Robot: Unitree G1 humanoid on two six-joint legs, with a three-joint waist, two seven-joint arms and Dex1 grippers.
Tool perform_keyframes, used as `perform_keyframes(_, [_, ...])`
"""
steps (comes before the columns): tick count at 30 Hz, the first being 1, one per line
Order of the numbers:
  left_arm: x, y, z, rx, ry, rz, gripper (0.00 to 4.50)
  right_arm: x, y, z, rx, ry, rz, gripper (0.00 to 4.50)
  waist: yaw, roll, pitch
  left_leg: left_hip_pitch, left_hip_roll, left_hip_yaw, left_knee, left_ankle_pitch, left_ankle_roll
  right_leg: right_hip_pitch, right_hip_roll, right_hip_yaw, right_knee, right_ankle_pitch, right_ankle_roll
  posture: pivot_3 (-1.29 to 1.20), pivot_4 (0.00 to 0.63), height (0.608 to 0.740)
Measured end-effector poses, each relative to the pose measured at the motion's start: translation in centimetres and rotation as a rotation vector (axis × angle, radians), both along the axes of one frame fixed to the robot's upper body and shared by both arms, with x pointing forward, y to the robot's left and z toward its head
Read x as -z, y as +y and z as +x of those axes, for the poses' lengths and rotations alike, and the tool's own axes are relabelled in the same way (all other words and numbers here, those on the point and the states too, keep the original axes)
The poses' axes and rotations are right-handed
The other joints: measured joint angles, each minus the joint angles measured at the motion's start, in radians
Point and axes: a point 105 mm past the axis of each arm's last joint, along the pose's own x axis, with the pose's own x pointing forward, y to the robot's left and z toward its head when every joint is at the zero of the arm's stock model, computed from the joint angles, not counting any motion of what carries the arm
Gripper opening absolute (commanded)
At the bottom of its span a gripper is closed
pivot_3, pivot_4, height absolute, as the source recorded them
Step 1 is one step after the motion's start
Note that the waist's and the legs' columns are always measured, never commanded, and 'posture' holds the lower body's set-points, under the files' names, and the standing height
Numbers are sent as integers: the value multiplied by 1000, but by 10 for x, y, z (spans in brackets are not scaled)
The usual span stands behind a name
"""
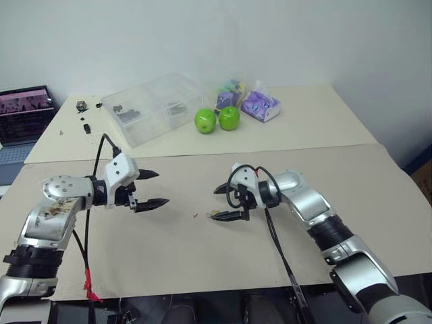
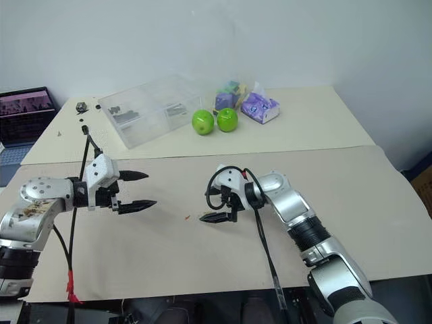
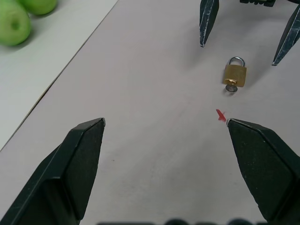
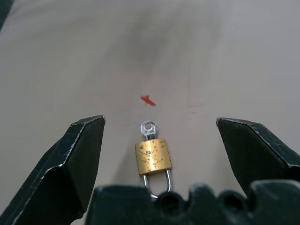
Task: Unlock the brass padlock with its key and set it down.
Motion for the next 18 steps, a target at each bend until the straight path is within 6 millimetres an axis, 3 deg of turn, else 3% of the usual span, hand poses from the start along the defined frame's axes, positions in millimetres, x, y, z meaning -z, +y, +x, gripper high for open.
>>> perform_keyframes(18, [-4,-7,-6,-11,13,4,4413,36,1,-8,-44,2,-36,4500,-4,0,-1,1,1,1,-1,0,0,0,1,1,1,0,0,0,150,740])
